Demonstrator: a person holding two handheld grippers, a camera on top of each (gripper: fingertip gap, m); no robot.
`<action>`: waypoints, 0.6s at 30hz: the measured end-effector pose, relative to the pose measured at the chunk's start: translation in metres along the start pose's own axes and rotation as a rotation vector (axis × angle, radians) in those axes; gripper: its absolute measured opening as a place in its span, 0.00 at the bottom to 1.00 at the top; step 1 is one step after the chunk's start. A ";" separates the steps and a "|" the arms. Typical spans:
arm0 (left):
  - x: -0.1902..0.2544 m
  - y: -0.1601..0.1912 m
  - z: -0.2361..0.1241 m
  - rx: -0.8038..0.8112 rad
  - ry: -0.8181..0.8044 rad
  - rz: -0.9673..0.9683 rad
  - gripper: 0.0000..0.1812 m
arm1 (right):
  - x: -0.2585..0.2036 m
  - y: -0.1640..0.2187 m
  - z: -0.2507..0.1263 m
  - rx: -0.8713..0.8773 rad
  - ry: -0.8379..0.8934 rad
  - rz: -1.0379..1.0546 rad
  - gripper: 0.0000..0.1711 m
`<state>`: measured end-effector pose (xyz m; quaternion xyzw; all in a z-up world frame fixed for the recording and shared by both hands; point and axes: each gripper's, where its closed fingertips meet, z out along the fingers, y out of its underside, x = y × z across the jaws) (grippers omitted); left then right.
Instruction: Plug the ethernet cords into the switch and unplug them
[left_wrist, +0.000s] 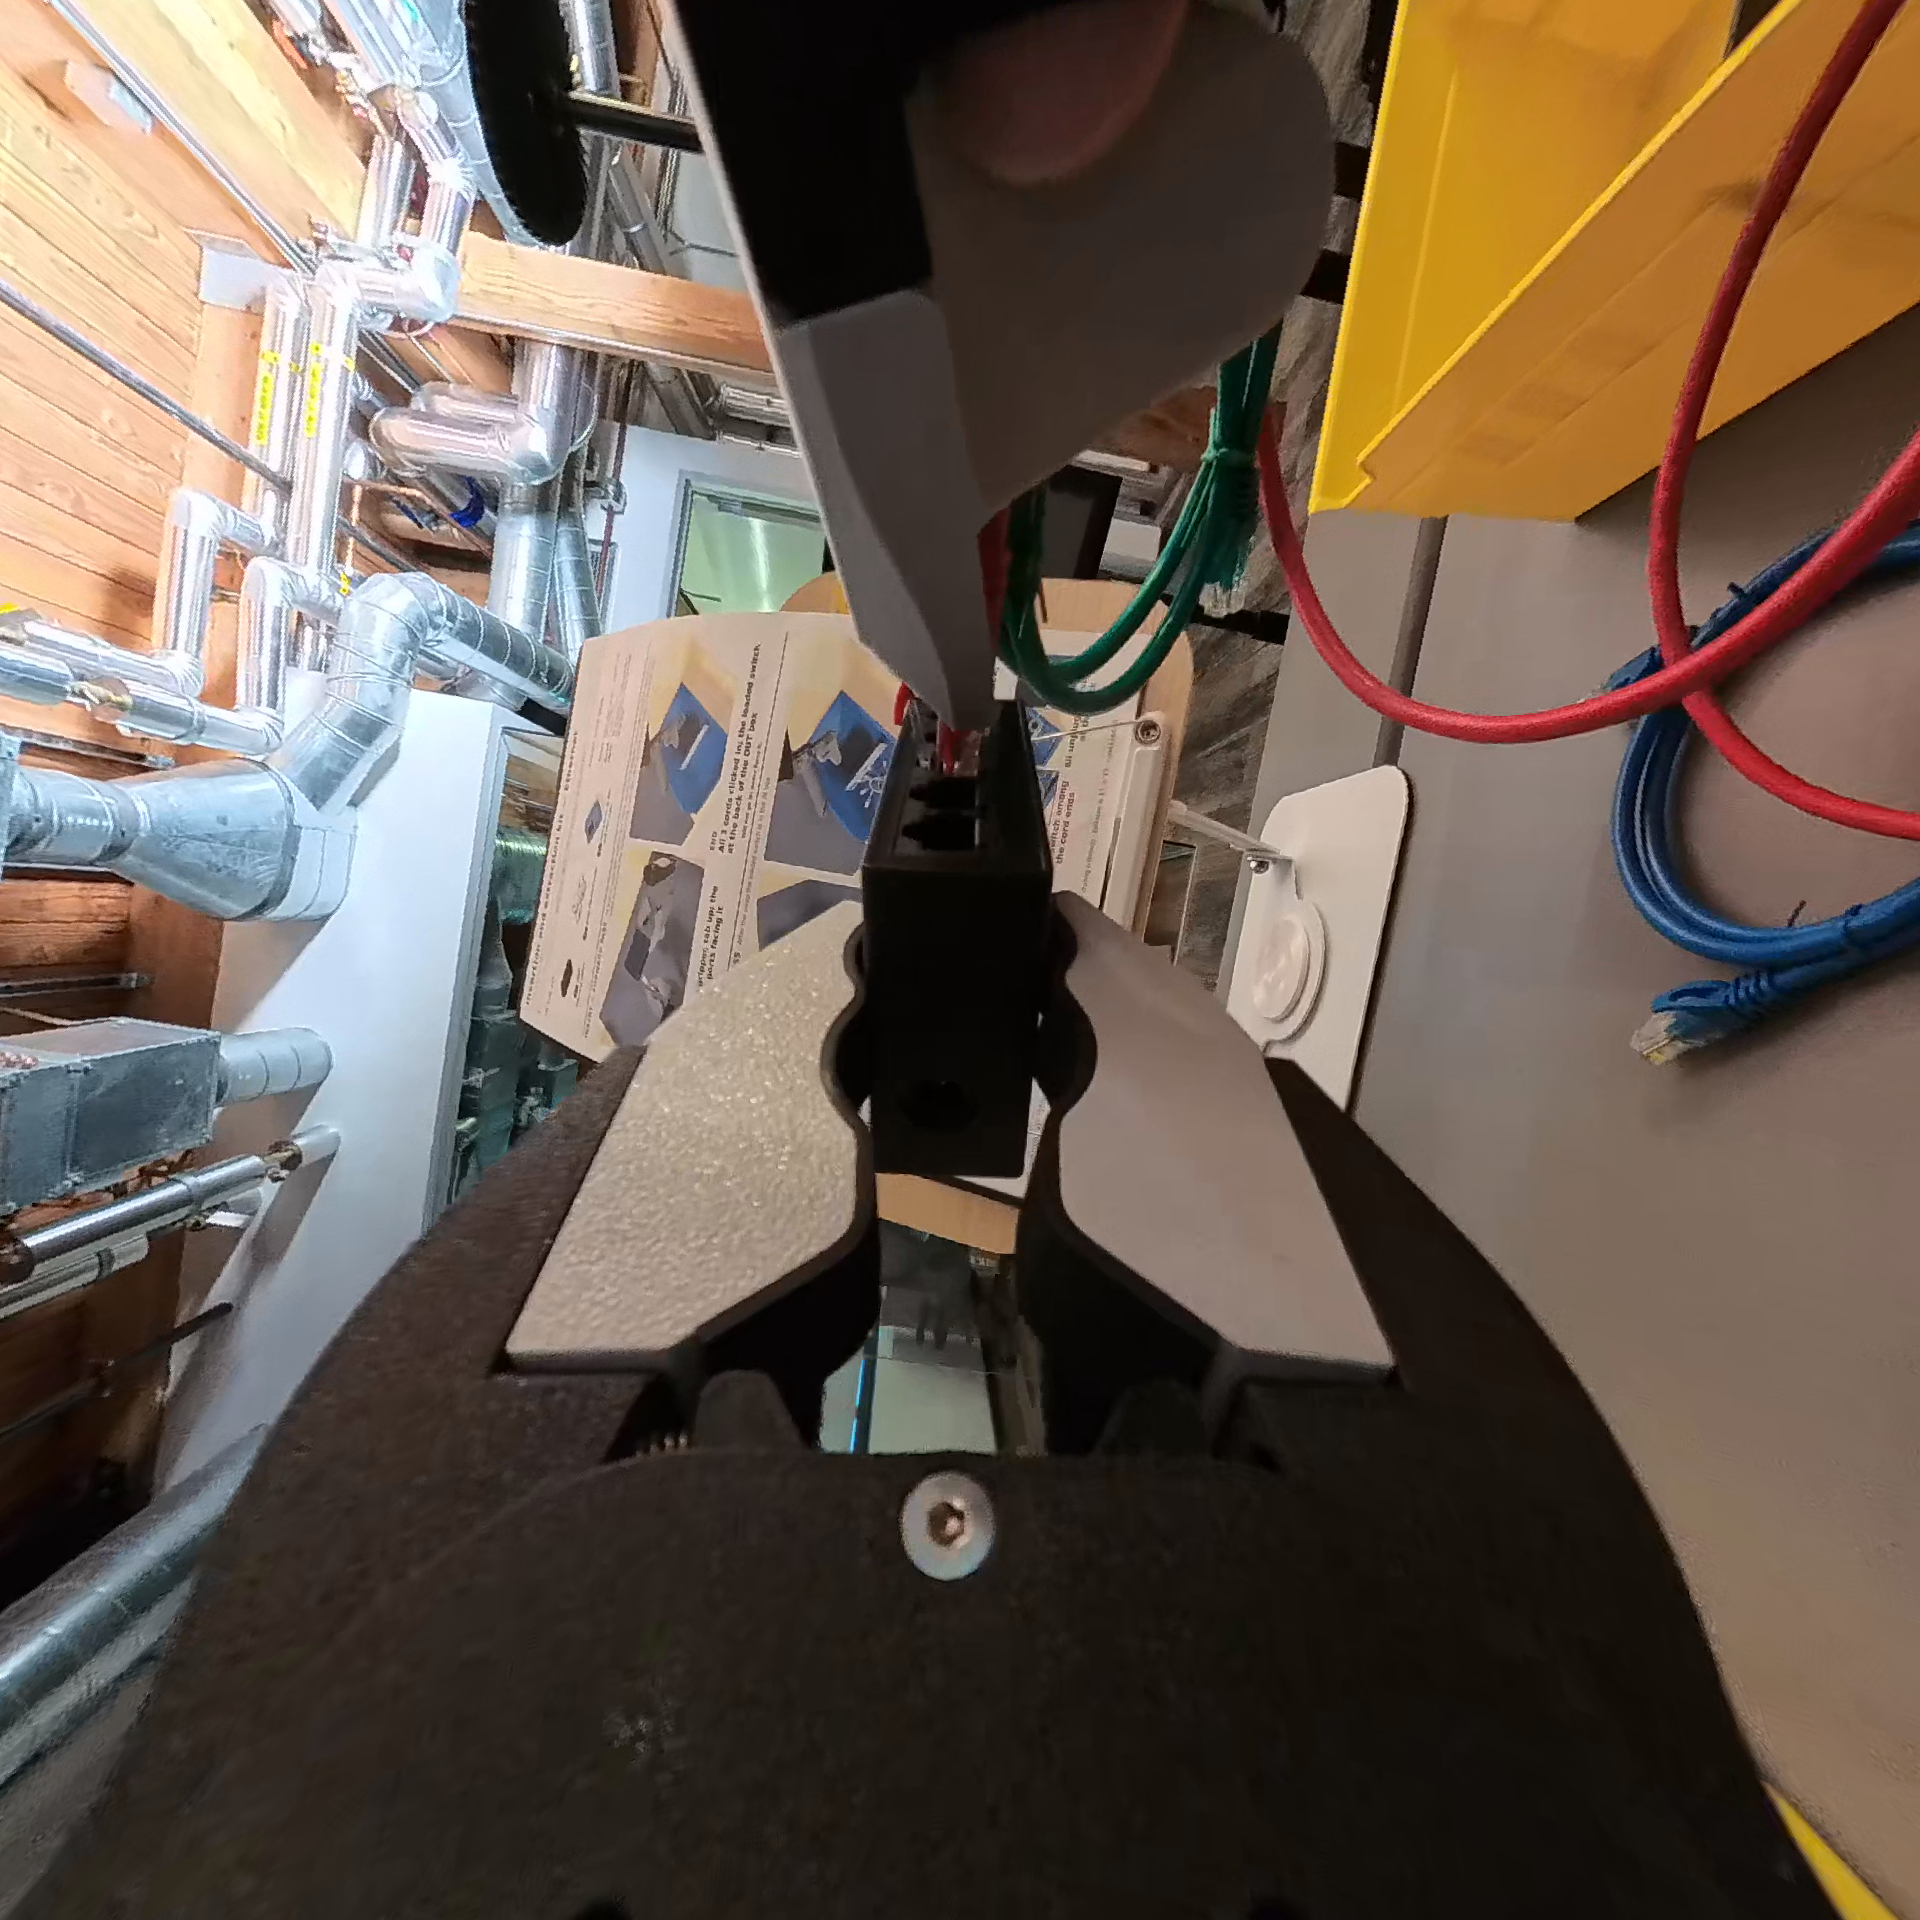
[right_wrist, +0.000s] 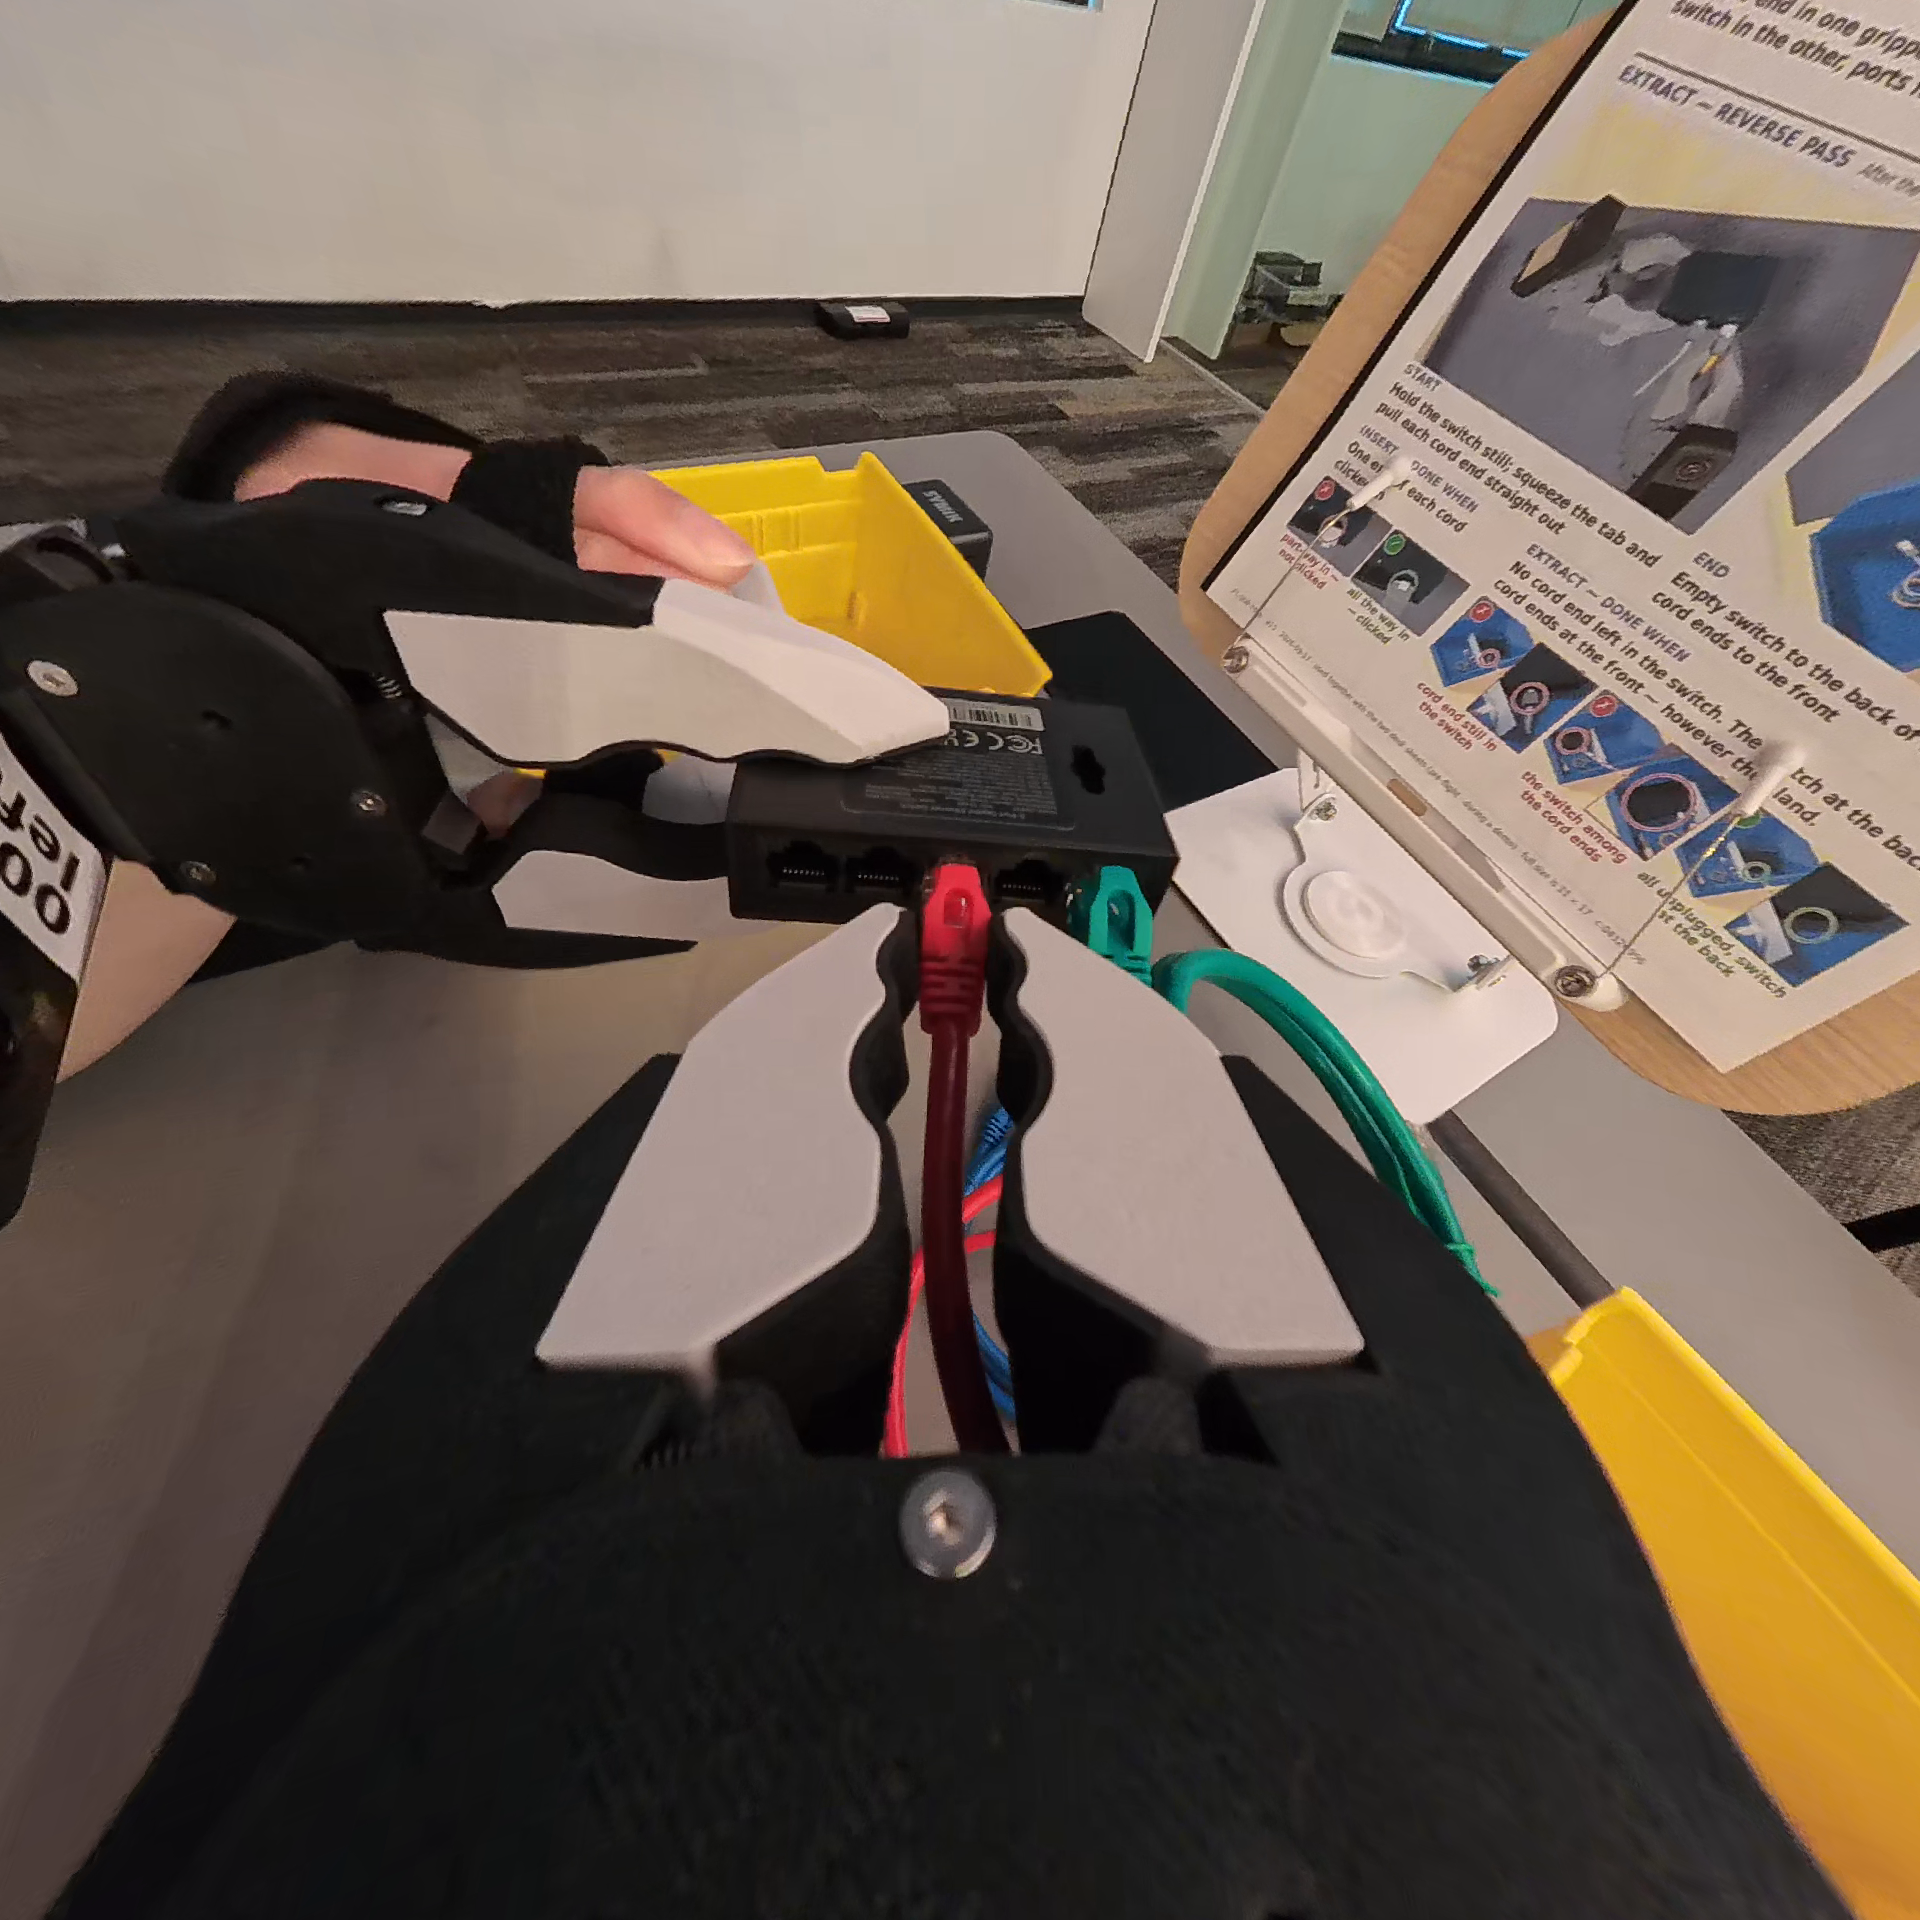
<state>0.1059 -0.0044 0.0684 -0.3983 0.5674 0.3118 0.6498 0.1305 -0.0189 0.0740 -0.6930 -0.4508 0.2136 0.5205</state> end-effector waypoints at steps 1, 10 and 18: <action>0.000 0.001 -0.001 0.001 0.005 0.002 0.15 | -0.001 0.000 0.001 0.003 -0.001 -0.002 0.08; -0.022 0.005 -0.001 -0.010 -0.085 -0.138 0.19 | 0.004 -0.017 -0.001 0.129 0.066 -0.030 0.08; -0.046 0.000 -0.011 0.142 0.023 -0.708 0.45 | 0.017 -0.035 -0.020 0.221 0.252 -0.093 0.07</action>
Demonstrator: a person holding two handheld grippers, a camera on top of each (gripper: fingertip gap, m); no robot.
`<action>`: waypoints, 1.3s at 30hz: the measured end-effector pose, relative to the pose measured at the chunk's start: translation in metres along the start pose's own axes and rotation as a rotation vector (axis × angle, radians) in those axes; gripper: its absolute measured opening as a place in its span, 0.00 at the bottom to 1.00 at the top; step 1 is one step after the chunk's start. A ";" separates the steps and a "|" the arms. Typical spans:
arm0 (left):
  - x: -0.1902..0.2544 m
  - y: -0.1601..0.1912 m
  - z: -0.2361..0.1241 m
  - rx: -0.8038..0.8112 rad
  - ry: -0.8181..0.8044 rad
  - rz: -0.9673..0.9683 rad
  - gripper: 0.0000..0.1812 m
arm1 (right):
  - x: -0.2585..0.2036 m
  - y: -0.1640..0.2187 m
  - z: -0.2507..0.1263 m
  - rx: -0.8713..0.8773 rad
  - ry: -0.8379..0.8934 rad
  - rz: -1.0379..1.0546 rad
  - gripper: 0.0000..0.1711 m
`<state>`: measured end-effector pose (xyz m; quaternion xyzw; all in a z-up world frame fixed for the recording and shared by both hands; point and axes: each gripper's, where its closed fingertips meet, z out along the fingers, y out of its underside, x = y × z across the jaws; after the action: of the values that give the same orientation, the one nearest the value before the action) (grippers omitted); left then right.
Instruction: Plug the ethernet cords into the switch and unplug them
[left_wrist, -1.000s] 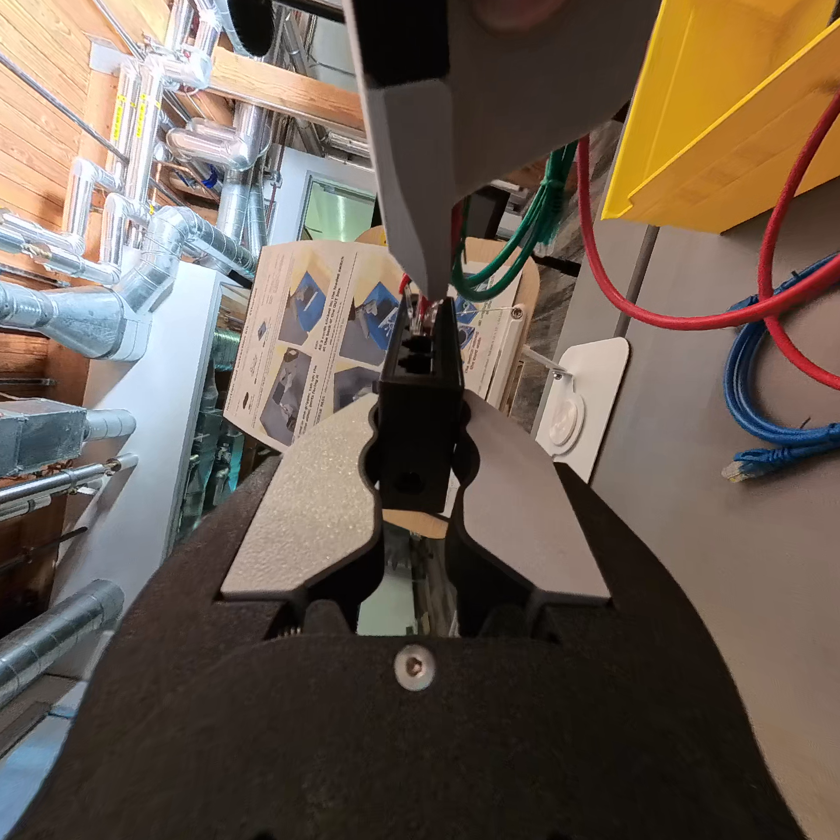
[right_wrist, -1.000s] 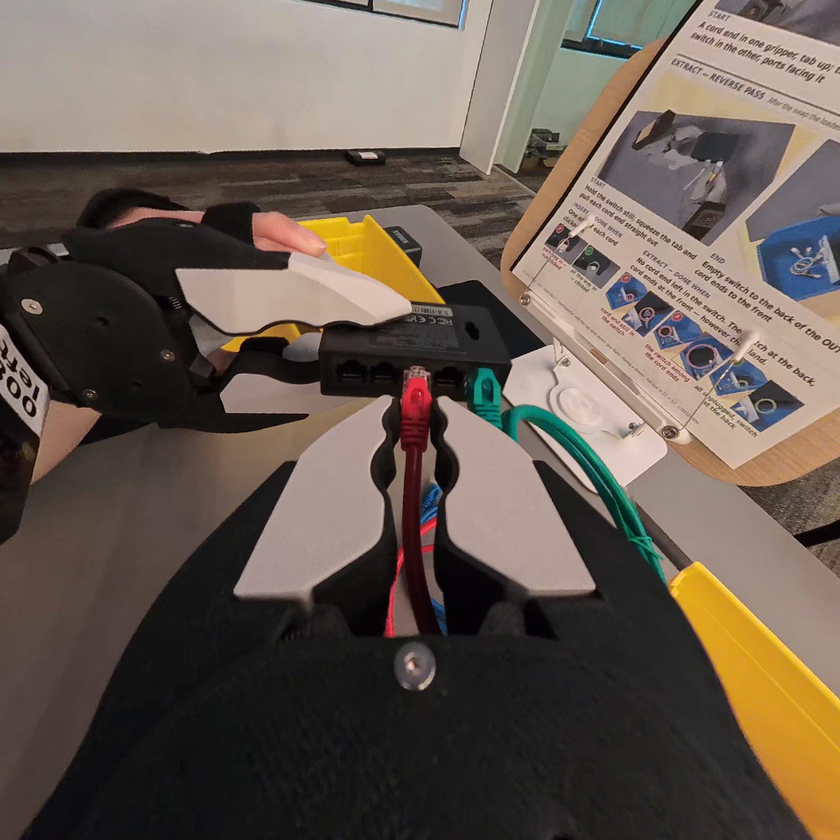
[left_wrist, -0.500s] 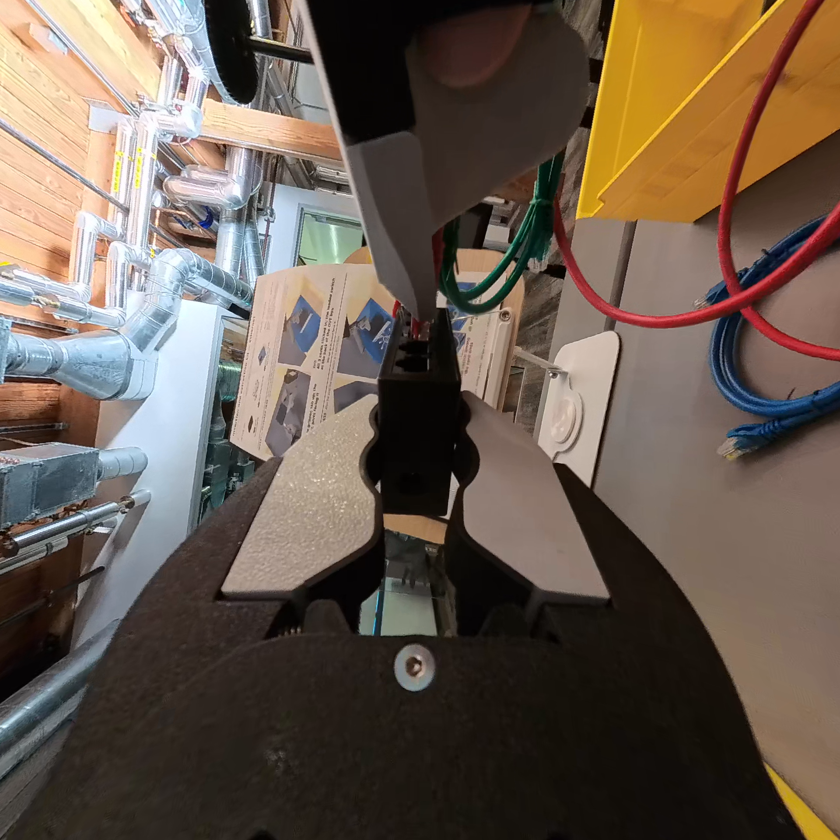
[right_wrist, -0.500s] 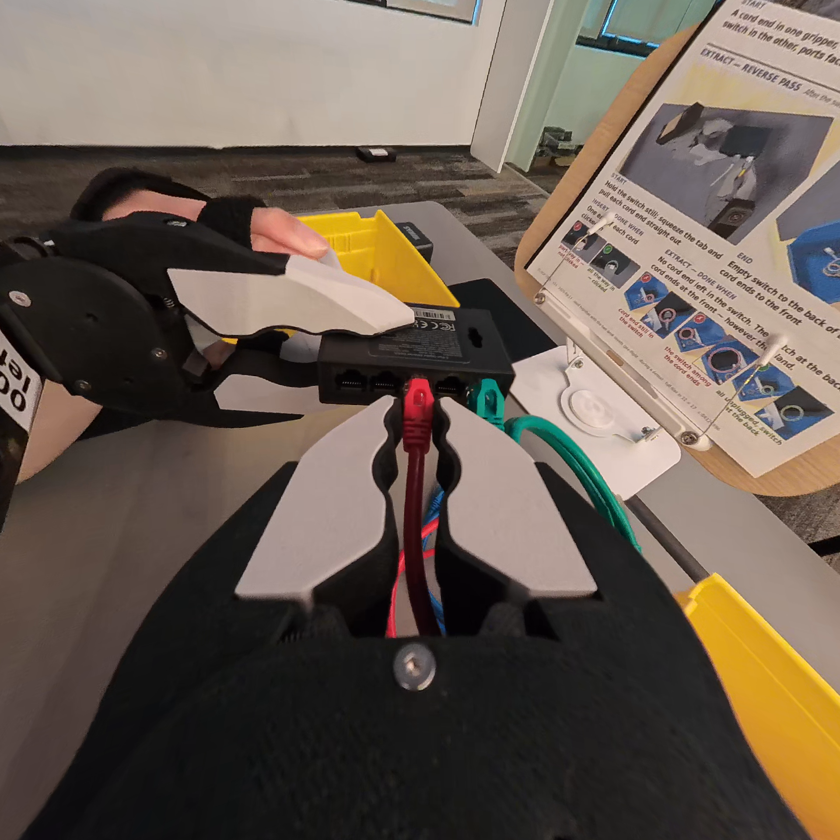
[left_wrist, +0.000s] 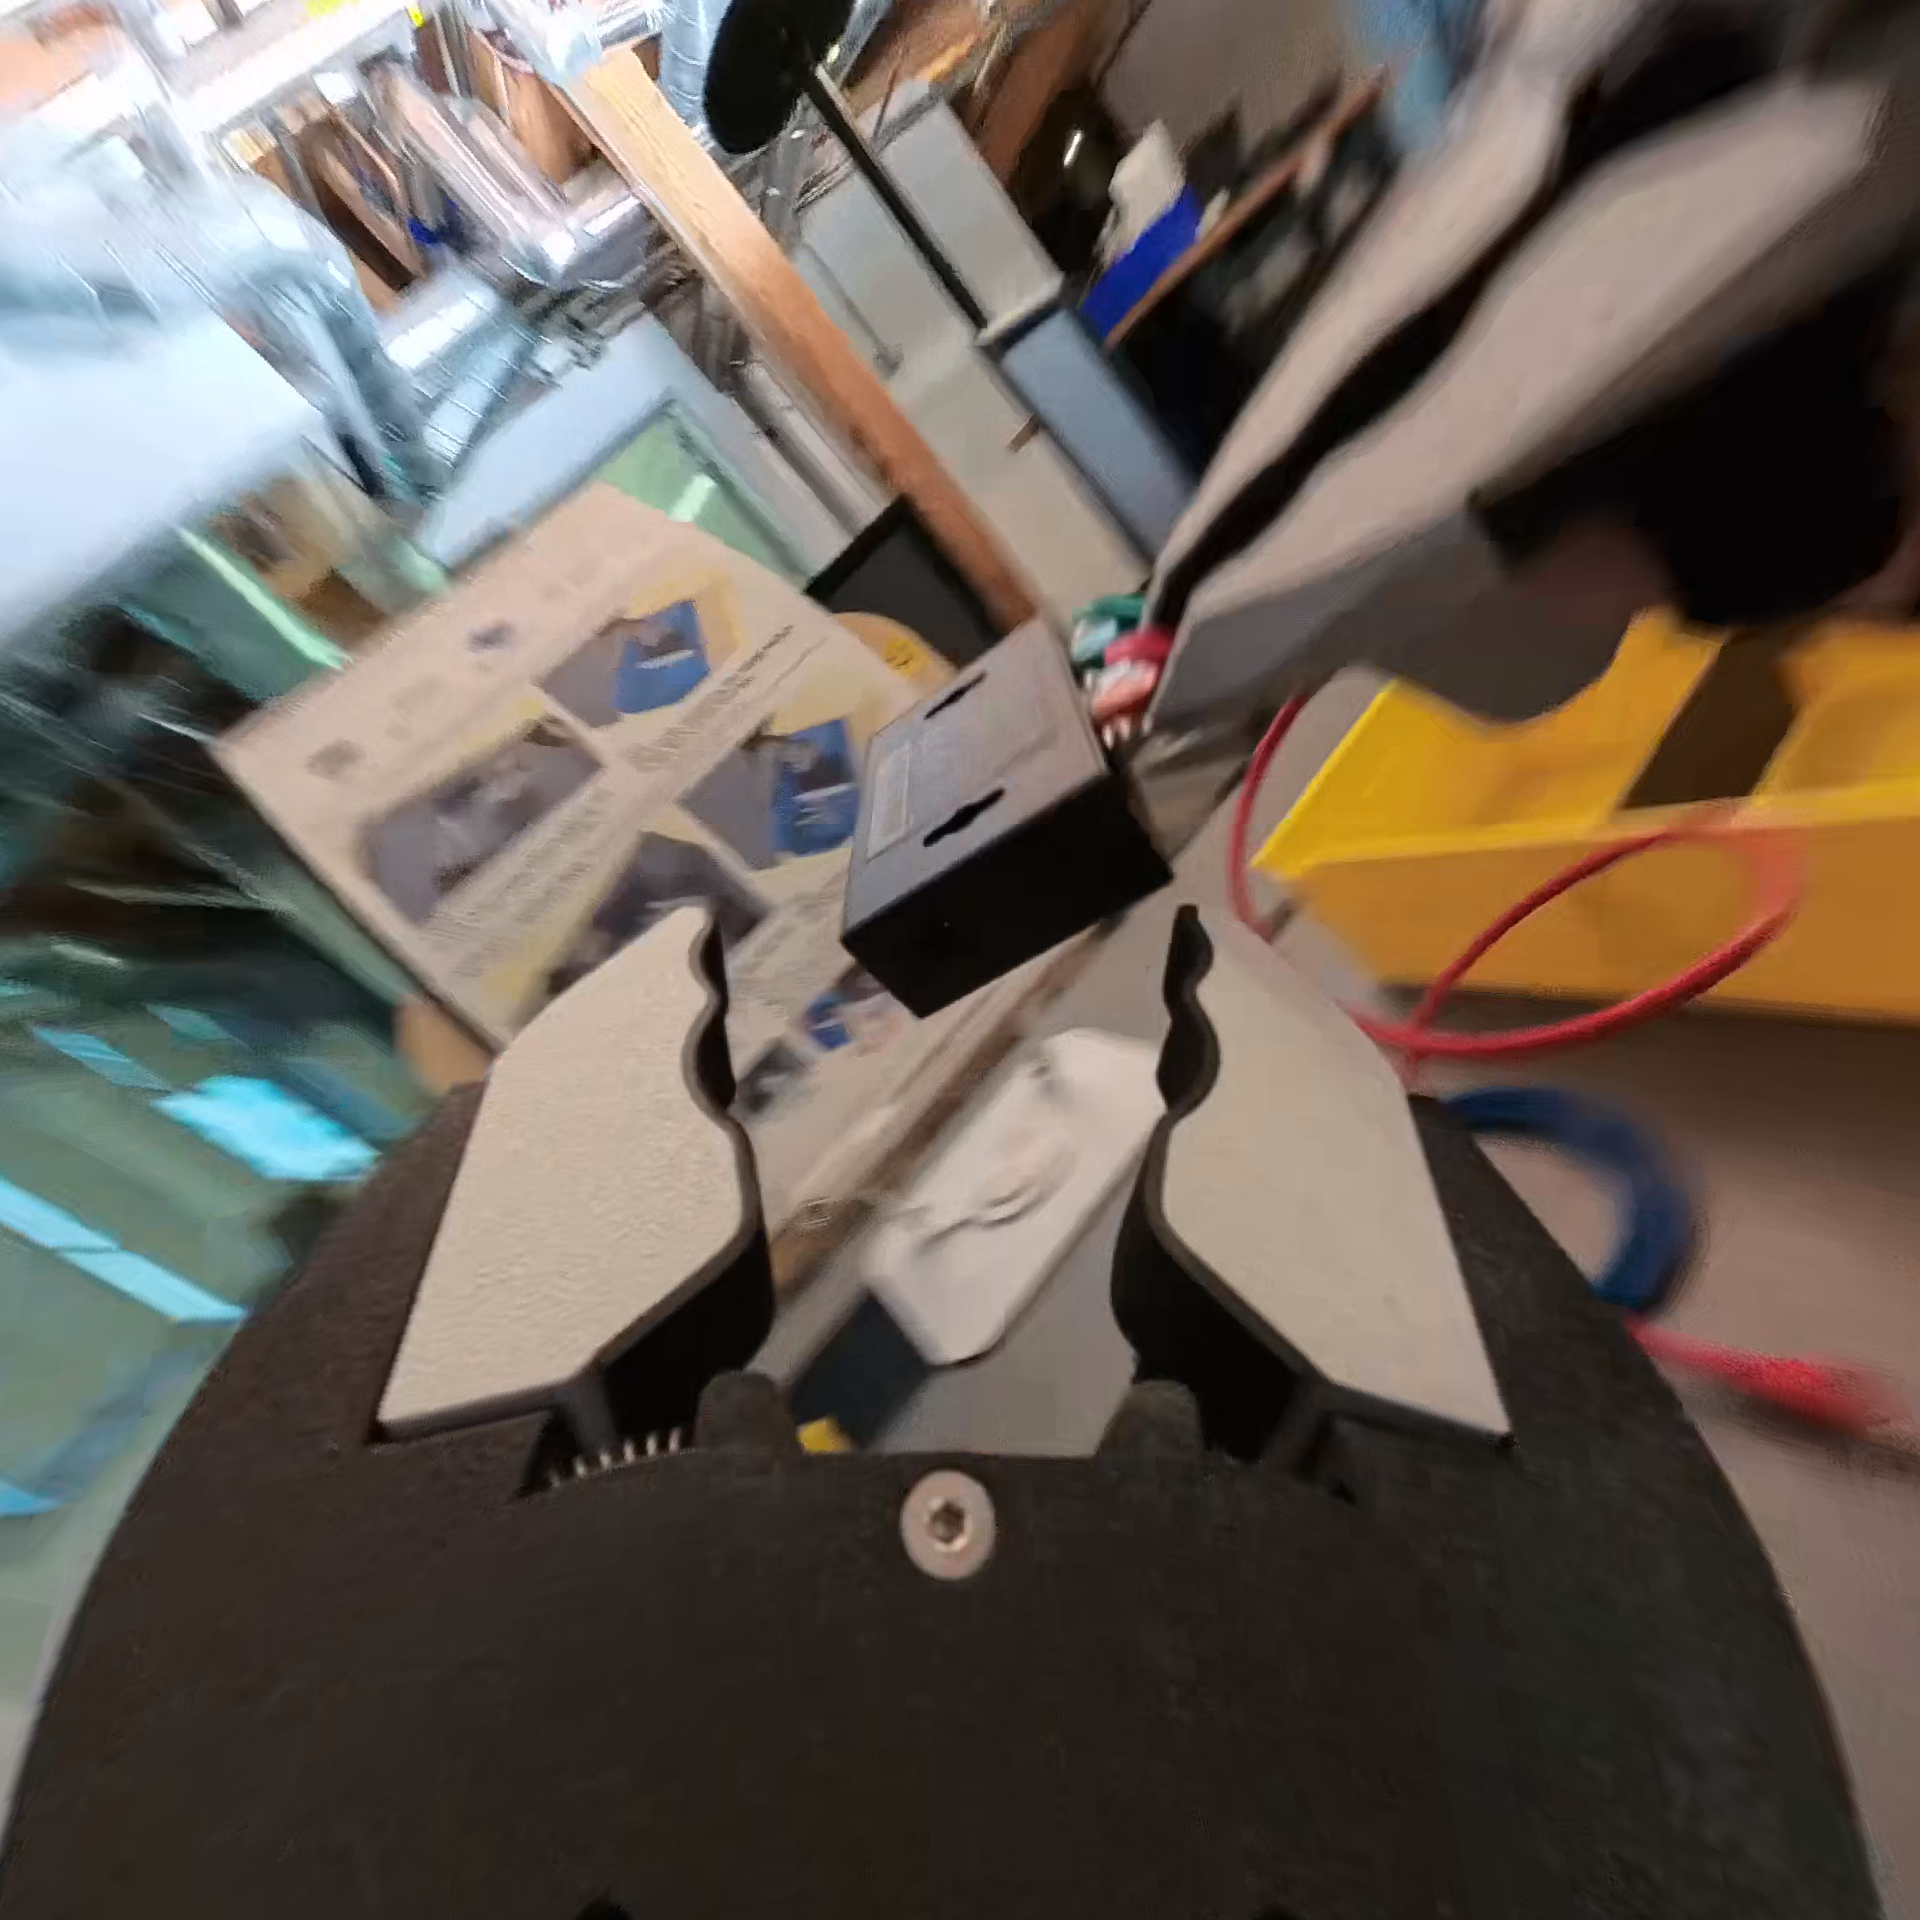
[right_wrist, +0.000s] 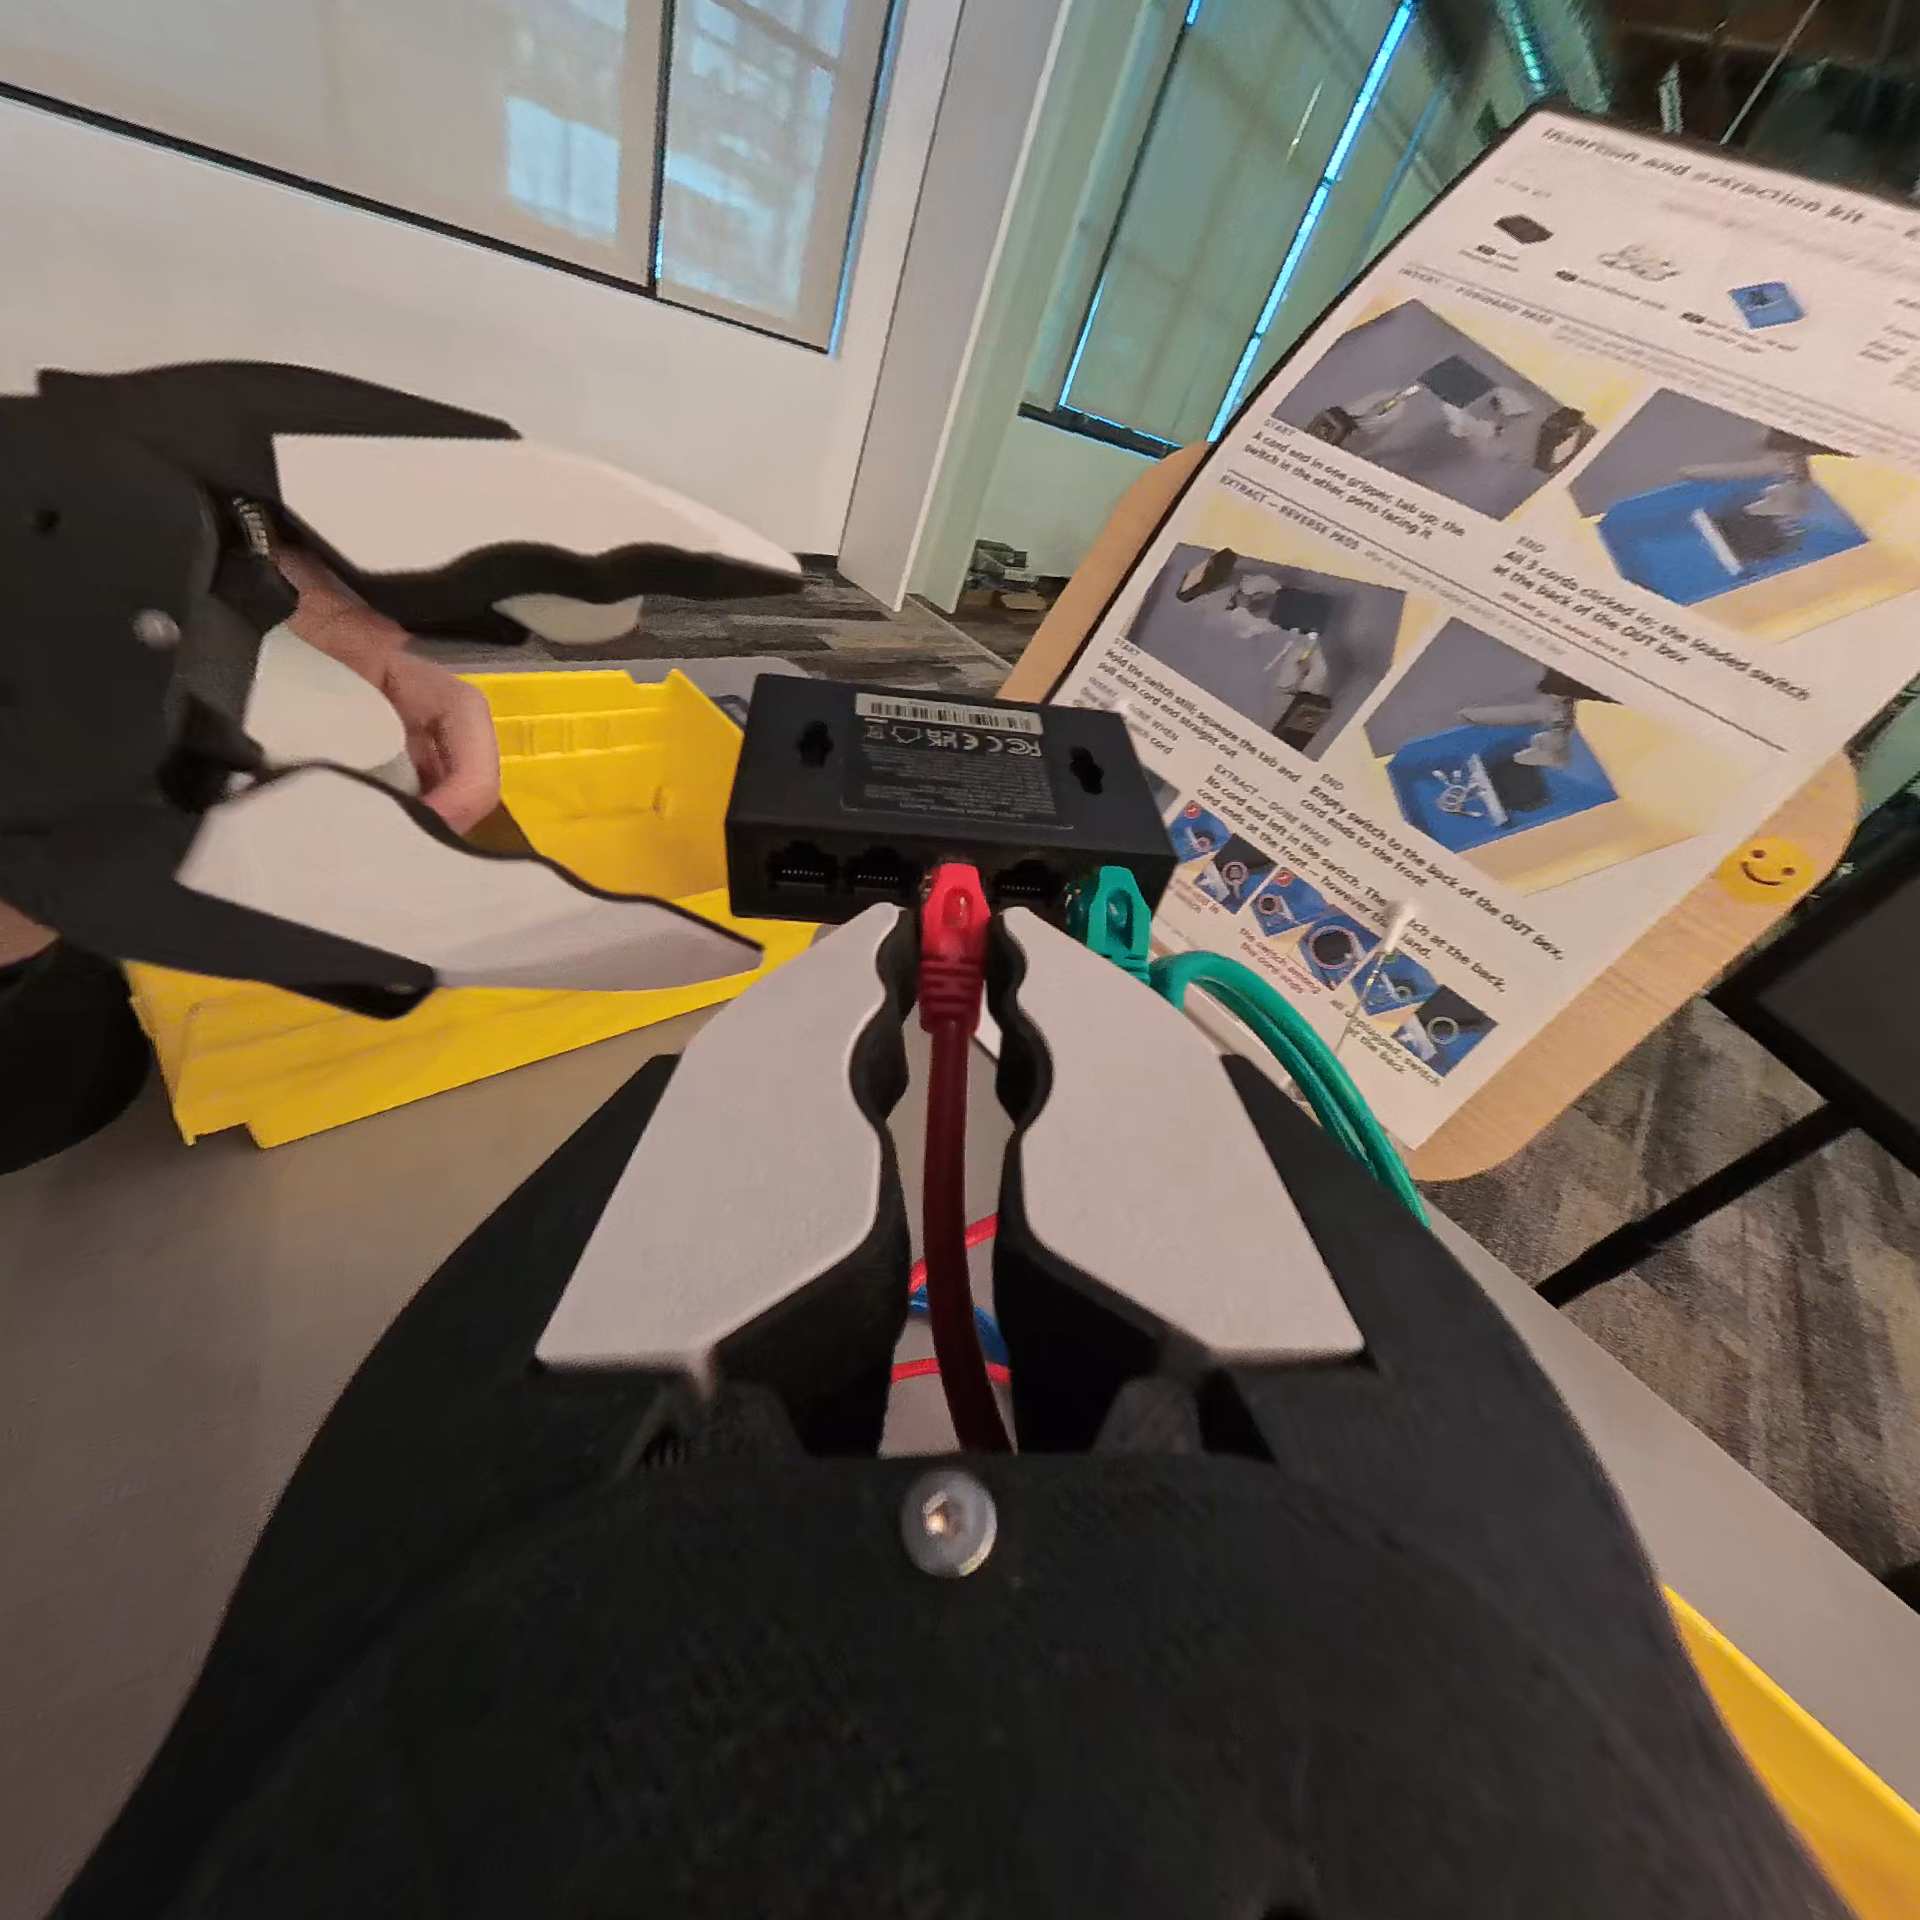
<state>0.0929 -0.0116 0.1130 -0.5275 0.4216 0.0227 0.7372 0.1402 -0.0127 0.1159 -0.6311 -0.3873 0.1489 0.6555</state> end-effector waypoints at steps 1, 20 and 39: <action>0.001 -0.006 -0.001 0.038 0.060 -0.148 0.47 | 0.001 -0.001 -0.001 0.002 0.013 0.000 0.07; 0.024 -0.036 -0.018 0.306 0.510 -0.628 0.71 | -0.033 -0.011 0.001 0.018 -0.027 -0.072 0.07; 0.037 -0.030 -0.020 0.255 0.502 -0.506 0.79 | -0.043 -0.013 0.002 0.028 -0.029 -0.122 0.07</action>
<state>0.1192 -0.0557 0.1107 -0.5082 0.4448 -0.3428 0.6530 0.1068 -0.0434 0.1144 -0.5948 -0.4323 0.1230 0.6665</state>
